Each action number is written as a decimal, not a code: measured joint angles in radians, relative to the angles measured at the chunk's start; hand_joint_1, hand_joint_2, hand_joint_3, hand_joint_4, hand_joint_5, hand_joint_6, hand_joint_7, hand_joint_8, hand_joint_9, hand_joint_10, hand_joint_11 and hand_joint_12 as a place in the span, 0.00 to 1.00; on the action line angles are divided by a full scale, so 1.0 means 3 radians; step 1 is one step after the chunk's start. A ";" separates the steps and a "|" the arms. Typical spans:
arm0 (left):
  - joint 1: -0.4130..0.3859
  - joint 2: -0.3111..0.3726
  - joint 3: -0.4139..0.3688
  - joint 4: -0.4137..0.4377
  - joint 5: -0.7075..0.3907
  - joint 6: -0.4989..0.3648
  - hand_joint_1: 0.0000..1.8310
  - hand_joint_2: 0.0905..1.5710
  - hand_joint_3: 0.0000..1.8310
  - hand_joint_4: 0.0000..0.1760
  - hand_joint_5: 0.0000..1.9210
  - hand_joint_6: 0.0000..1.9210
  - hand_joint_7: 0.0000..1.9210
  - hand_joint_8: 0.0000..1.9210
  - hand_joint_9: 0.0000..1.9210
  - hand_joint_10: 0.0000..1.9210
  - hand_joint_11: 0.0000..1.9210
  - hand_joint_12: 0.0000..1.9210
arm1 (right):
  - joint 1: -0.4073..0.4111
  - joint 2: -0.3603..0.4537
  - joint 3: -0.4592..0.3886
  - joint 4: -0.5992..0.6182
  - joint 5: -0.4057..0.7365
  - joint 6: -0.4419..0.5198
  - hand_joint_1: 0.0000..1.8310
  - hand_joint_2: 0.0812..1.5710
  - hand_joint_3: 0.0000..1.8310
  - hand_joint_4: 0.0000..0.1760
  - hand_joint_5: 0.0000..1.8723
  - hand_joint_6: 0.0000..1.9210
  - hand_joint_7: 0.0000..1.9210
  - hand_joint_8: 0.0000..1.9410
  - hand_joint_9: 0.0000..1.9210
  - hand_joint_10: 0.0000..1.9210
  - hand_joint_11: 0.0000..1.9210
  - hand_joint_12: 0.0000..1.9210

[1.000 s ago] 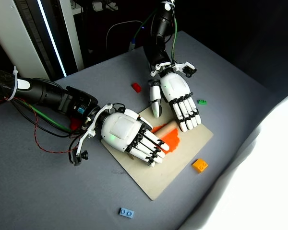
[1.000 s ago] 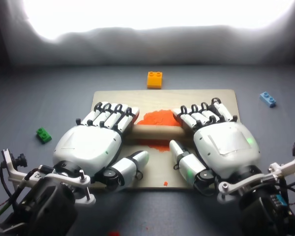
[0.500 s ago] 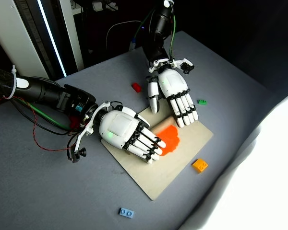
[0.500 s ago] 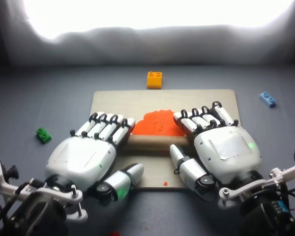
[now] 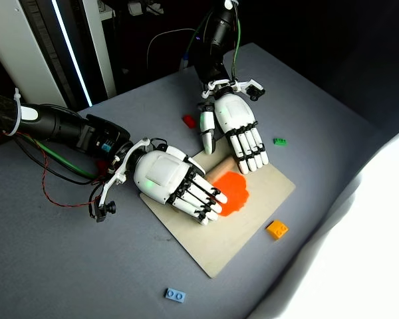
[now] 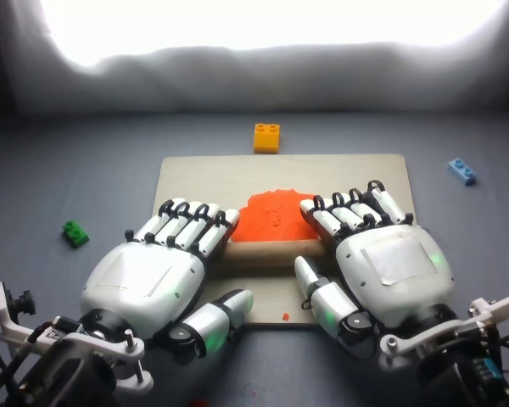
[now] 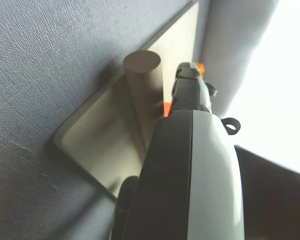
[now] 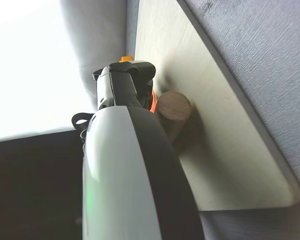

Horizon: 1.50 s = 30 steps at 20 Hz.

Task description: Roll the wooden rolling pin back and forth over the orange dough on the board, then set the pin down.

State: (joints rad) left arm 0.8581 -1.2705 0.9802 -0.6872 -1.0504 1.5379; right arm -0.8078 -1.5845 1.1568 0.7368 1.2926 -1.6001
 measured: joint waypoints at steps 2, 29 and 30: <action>0.0020 0.0028 -0.0017 0.0008 -0.0005 -0.0005 0.00 0.96 0.00 0.00 0.13 0.00 0.18 0.00 0.16 0.00 0.00 0.27 | 0.0000 0.0000 -0.0008 0.0031 0.0019 -0.0014 0.00 1.00 0.06 0.00 0.21 0.00 0.23 0.00 0.20 0.01 0.00 0.55; 0.0107 0.0097 -0.0186 0.0072 -0.0045 -0.0005 0.00 0.96 0.00 0.00 0.14 0.00 0.19 0.00 0.16 0.00 0.00 0.31 | 0.0047 0.0034 -0.0031 0.0017 0.0189 -0.0097 0.00 1.00 0.06 0.00 0.21 0.00 0.23 0.00 0.21 0.01 0.00 0.56; 0.0107 0.0097 -0.0186 0.0072 -0.0045 -0.0005 0.00 0.96 0.00 0.00 0.14 0.00 0.19 0.00 0.16 0.00 0.00 0.31 | 0.0047 0.0039 -0.0031 0.0017 0.0189 -0.0095 0.00 1.00 0.06 0.00 0.21 0.00 0.23 0.00 0.21 0.01 0.00 0.56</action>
State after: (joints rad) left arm 0.8902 -1.2415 0.9245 -0.6655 -1.0637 1.5364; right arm -0.7937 -1.5726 1.1477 0.7418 1.3495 -1.6287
